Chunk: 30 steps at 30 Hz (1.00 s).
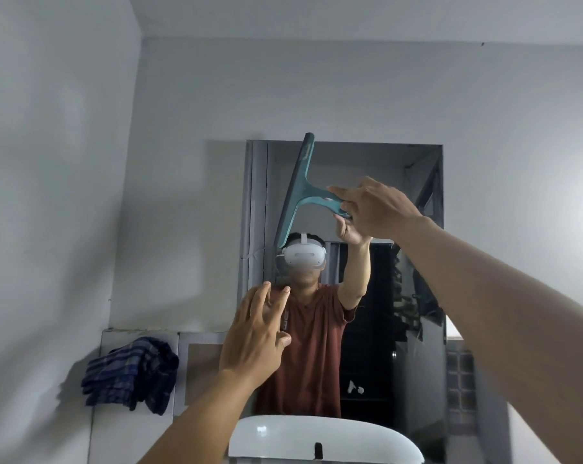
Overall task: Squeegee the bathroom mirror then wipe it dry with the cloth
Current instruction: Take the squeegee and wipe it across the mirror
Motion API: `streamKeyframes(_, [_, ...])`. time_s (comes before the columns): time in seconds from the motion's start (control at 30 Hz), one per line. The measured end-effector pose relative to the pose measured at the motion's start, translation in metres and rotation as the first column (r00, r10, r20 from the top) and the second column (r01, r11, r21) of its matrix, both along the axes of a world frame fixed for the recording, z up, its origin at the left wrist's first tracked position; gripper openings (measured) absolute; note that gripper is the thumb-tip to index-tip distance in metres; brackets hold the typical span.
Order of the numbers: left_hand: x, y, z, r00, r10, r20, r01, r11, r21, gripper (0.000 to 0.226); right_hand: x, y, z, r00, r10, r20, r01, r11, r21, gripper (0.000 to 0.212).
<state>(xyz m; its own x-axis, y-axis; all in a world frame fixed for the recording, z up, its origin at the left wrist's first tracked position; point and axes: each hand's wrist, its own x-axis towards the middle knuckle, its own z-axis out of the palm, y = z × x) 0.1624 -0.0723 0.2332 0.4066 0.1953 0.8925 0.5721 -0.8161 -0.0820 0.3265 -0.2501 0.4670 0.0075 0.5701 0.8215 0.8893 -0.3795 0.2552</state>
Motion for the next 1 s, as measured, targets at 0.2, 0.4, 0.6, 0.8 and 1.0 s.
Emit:
streamKeyframes(0.2, [0.000,0.001,0.000,1.000,0.013,-0.005,-0.013,1.000,-0.024,0.096,0.017,-0.024,0.000,0.996,-0.083,-0.020,0.084,0.996,0.032,0.046])
streamKeyframes(0.4, [-0.001,-0.003,0.003,1.000,0.003,0.002,-0.003,0.999,-0.034,0.096,0.029,-0.040,-0.011,0.994,-0.075,-0.077,0.078,0.996,0.046,0.048])
streamKeyframes(0.6, [-0.003,-0.006,0.006,1.000,-0.009,-0.002,0.009,0.998,-0.054,0.097,0.037,-0.052,-0.023,0.988,-0.045,-0.148,0.057,0.995,0.077,0.047])
streamKeyframes(0.8, [-0.003,-0.008,0.010,1.000,-0.003,0.005,0.003,0.999,-0.040,0.093,0.047,-0.074,-0.035,0.975,-0.072,-0.210,0.097,0.989,0.110,0.046])
streamKeyframes(1.0, [-0.003,-0.012,0.013,1.000,-0.004,0.004,0.004,0.999,-0.053,0.092,0.047,-0.078,-0.039,0.976,-0.098,-0.195,0.123,0.985,0.119,0.046])
